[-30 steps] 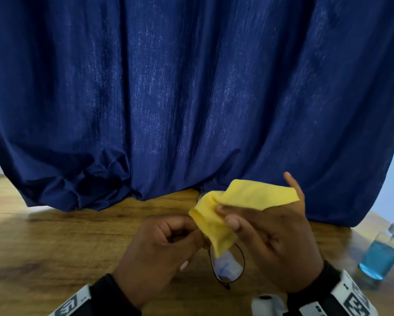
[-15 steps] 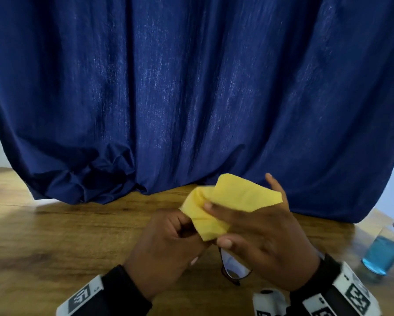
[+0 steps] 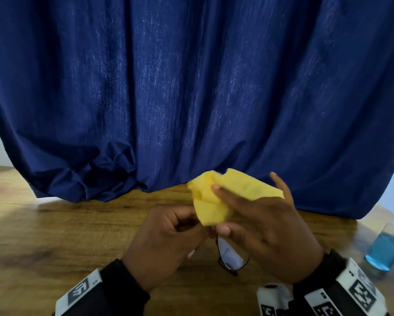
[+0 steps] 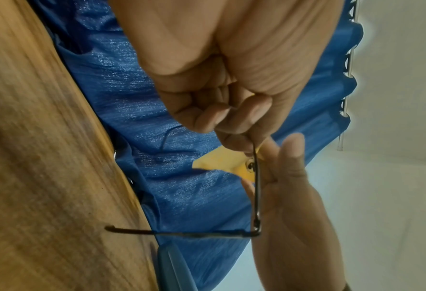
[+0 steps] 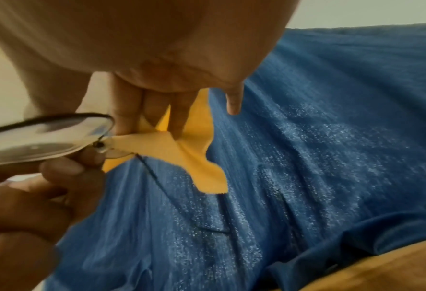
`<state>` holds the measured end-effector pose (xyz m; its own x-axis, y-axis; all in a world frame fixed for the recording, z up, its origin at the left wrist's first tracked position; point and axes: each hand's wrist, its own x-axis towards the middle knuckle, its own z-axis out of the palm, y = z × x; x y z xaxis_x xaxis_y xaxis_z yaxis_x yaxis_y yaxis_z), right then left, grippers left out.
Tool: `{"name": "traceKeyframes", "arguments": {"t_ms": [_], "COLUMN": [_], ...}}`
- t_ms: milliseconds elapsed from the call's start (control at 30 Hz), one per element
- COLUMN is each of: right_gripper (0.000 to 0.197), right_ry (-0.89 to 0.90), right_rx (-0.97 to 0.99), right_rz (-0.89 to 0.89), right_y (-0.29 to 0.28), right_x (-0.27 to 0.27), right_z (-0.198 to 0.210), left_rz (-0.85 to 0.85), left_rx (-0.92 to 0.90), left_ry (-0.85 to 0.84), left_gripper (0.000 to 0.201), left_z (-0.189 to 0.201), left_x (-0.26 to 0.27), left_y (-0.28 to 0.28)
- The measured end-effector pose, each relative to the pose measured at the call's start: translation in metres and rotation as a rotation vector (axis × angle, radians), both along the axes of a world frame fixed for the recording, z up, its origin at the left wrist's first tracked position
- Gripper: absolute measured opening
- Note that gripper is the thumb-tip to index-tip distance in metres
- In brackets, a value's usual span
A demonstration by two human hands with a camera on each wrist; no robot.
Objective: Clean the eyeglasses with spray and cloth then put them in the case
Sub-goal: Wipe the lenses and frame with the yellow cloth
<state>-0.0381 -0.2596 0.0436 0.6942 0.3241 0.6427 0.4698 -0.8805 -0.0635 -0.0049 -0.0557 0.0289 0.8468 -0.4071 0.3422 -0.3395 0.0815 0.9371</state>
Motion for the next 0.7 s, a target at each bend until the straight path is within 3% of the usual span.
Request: {"name": "traceKeyframes", "arguments": {"t_ms": [67,167,333,467,567,700], "right_gripper": [0.049,0.05,0.034,0.04,0.035,0.052], "right_ry": [-0.005,-0.026,-0.07,-0.039,-0.101,-0.041], "right_rx": [0.005,0.057,0.182,0.105,0.158,0.073], "right_rz": [0.041,0.004,0.093,0.065,0.088,0.004], "right_y": [0.0023,-0.0016,-0.0061,-0.0013,-0.0034,-0.0026], "right_x": [-0.0006,0.0012,-0.003,-0.0027,-0.0027,-0.0001], "right_z": [-0.0014,-0.0006,0.0051,0.0034,0.0054,0.0055], "left_rz": [-0.016,-0.016,0.008,0.005,0.018,-0.022], "left_rx": [-0.018,-0.008,0.025,-0.019,0.0,0.025], "left_ry": [0.011,0.003,-0.019,0.021,0.027,-0.038], "left_gripper": [0.03,0.021,0.018,0.026,0.02,0.024], "left_z": [-0.0001,-0.0007,-0.003,-0.0028,-0.0035,-0.0011], "left_x": [-0.0029,-0.0036,0.0009,0.001,0.0028,0.0001], "left_y": [-0.0006,-0.0016,-0.0006,-0.0007,0.0009,0.0007]}}
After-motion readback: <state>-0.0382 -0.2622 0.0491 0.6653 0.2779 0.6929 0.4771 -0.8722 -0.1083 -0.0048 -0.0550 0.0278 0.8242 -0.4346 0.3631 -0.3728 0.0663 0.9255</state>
